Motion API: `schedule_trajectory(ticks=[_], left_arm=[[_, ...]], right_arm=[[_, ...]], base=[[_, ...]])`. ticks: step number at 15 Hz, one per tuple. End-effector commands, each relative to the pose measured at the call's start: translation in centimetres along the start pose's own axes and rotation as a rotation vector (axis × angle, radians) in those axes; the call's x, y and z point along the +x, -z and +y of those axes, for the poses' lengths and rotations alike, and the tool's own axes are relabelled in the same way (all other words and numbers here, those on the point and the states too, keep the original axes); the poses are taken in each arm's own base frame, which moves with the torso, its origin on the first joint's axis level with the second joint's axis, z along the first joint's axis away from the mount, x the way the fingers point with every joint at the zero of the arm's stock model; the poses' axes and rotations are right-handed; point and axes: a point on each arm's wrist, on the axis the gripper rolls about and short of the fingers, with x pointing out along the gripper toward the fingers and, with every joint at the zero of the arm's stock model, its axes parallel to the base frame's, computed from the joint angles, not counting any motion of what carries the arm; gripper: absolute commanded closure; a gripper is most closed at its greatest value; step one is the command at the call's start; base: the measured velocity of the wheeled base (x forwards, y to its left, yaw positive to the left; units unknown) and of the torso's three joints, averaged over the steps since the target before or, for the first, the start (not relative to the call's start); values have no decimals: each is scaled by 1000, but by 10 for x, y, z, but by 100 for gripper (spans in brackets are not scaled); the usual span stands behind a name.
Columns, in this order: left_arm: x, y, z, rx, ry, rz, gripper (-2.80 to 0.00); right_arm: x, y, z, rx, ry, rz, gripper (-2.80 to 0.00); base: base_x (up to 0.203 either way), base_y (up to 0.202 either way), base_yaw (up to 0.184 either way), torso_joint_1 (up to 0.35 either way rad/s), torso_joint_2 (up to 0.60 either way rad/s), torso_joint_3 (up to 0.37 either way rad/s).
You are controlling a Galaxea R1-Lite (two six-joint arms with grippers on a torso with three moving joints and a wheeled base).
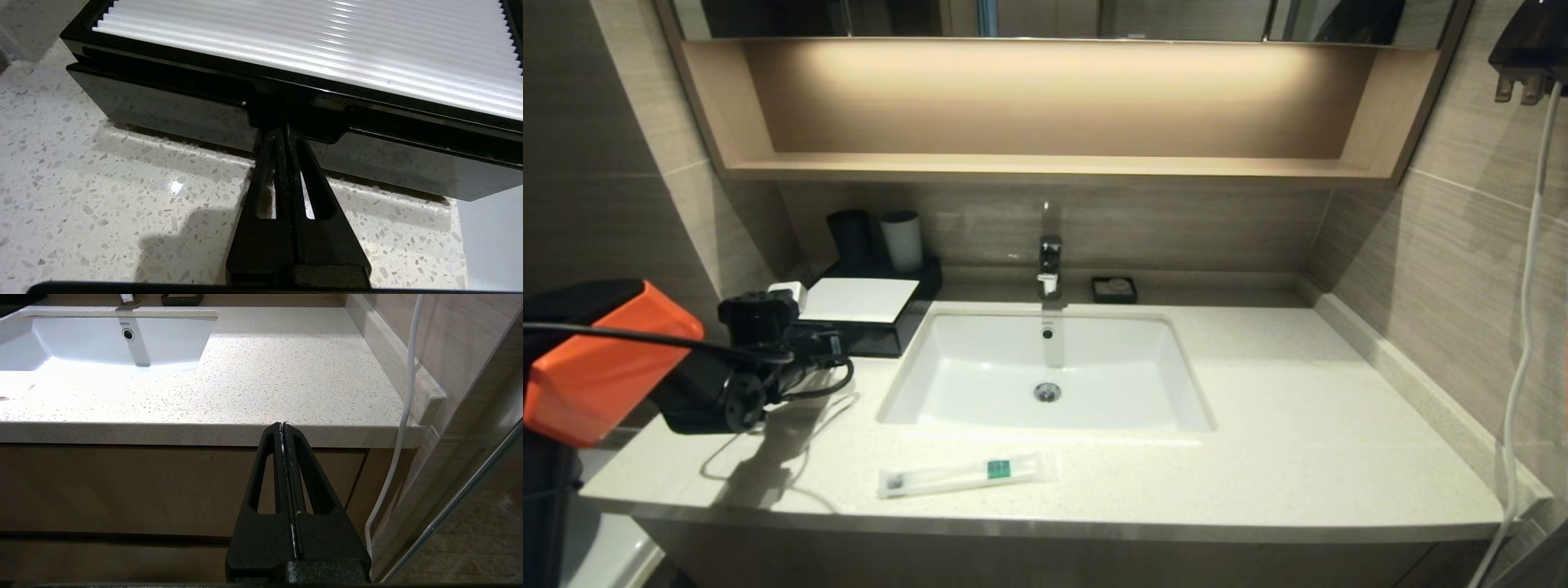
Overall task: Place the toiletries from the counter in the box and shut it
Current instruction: Open the drawer
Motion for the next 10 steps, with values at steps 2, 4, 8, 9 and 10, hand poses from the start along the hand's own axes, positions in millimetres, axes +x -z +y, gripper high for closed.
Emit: schedule_trajectory(ticks=[2,4,8,9,10], left_arm=[[-1,-7,4,-3,-9,-11,0],[-3,-11,5,-7,-8,-27,0],[-11,-20,3,-12,-4,-59,0],[-11,-20,3,-12,-4,-58,0],[-11,-20,3,-12,-4,-58,0]], right_arm=[[0,0,0,0,0,0,0],[0,0,0,0,0,0,0],[0,0,0,0,0,0,0],[0,0,0,0,0,0,0],[0,0,0,0,0,0,0]], base=[[0,0,0,0,0,0],[0,0,0,0,0,0],[0,0,0,0,0,0],[0,0,0,0,0,0],[0,0,0,0,0,0]])
